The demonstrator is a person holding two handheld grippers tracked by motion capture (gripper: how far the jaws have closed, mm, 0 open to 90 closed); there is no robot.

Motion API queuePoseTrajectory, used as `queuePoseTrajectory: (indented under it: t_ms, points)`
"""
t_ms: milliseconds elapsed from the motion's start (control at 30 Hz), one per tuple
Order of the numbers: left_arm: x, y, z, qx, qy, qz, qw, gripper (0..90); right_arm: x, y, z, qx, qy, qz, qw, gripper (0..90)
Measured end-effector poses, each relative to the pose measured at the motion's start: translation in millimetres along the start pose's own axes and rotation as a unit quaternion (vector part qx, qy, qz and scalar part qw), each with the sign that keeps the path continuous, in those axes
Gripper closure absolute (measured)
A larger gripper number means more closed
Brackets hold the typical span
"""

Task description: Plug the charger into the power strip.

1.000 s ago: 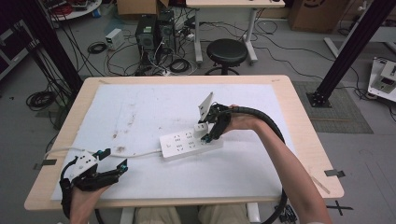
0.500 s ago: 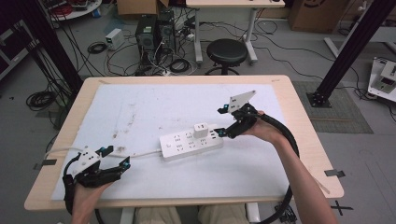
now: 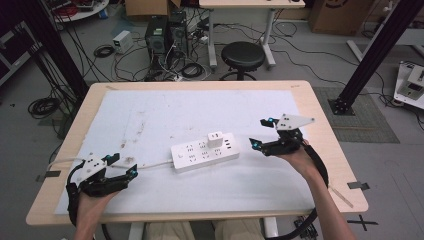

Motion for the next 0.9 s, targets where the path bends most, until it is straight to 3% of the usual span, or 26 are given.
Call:
queuePoseTrajectory:
  t_ms: [33, 100, 200, 267, 367, 633, 900]
  points:
    - [0.3, 0.8, -0.3, -0.001, 0.002, 0.0, 1.0, 23.4, 11.5, -11.1, -0.4, 0.019, 0.024, 0.009, 0.9995, 21.1]
    - [0.8, 1.5, -0.6, -0.003, 0.001, 0.0, 1.0, 23.4, 27.0, -23.0, 0.9, 0.05, 0.044, 0.025, 0.9975, 21.1]
    - [1.2, 1.0, -1.5, -0.004, 0.001, -0.001, 1.0, 23.4, 30.1, -25.0, 1.0, 0.057, 0.049, 0.029, 0.9968, 21.1]
    - [0.9, -0.6, -3.5, -0.008, 0.001, 0.0, 1.0, 23.4, 43.0, -33.6, -1.5, 0.08, 0.067, 0.044, 0.9936, 21.1]
    - [0.6, -2.4, -6.2, -0.013, 0.0, 0.001, 0.9999, 23.4, 50.7, -39.6, -5.5, 0.098, 0.074, 0.056, 0.9907, 21.1]
    - [2.1, -7.4, -9.0, -0.018, -0.002, 0.001, 0.9998, 23.4, 64.7, -51.1, -15.8, 0.125, 0.094, 0.075, 0.9847, 21.1]
    - [1.4, -7.2, -10.4, -0.018, -0.001, 0.001, 0.9998, 23.4, 70.7, -56.2, -20.3, 0.131, 0.1, 0.078, 0.9832, 21.1]
Point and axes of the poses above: each handheld gripper's, and its own axes: y roughly forward along the jaws, x roughly out of its underside, z roughly to its right, the point moved 7 cm from there along y, roughly forward along the jaws, and after that the axes turned 7 degrees about -x, right-handed, at the moved point
